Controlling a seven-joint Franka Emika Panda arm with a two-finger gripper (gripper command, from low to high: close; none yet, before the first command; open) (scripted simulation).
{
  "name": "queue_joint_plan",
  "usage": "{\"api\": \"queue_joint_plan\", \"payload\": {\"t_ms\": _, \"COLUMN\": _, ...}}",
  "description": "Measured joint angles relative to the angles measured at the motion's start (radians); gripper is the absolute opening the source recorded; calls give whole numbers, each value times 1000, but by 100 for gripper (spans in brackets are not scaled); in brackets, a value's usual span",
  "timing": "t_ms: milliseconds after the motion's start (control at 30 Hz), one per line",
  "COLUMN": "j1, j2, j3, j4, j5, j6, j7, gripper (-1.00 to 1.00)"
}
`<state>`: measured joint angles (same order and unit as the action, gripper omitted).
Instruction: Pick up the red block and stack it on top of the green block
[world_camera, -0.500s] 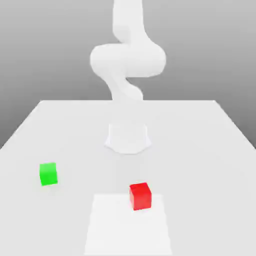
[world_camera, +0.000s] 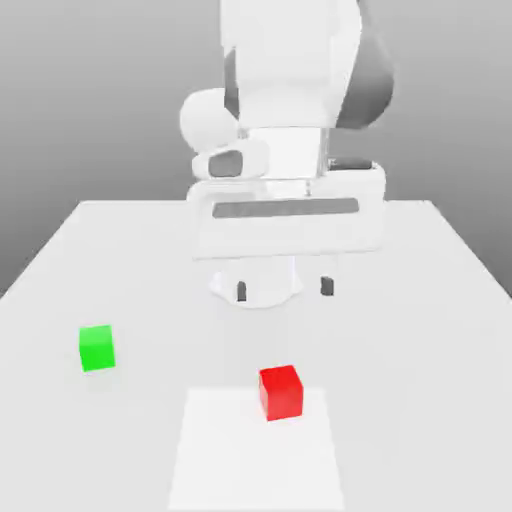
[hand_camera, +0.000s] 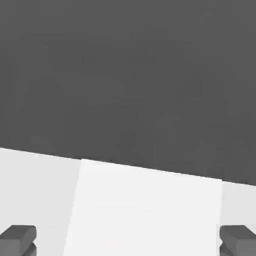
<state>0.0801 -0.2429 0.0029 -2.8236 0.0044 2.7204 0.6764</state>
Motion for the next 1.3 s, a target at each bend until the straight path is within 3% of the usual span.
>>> {"api": "queue_joint_plan", "payload": {"t_ms": 100, "j1": 7, "j2": 167, "j3": 7, "j4": -70, "j5": -2, "j6": 125, "j7": -18, "gripper": 0}}
{"api": "queue_joint_plan", "payload": {"t_ms": 300, "j1": 11, "j2": 410, "j3": 3, "j4": -57, "j5": -16, "j6": 328, "j7": -13, "gripper": 0}}
{"api": "queue_joint_plan", "payload": {"t_ms": 333, "j1": 12, "j2": 430, "j3": 2, "j4": -54, "j5": -17, "j6": 345, "j7": -12, "gripper": -100}}
{"api": "queue_joint_plan", "payload": {"t_ms": 567, "j1": 11, "j2": 427, "j3": 2, "j4": -55, "j5": -22, "j6": 342, "j7": -8, "gripper": -100}}
{"api": "queue_joint_plan", "payload": {"t_ms": 833, "j1": -1, "j2": 168, "j3": -2, "j4": -91, "j5": -8, "j6": 119, "j7": -27, "gripper": -100}}
{"api": "queue_joint_plan", "payload": {"t_ms": 1300, "j1": -448, "j2": 1, "j3": -376, "j4": -98, "j5": -217, "j6": -31, "j7": -266, "gripper": -100}}
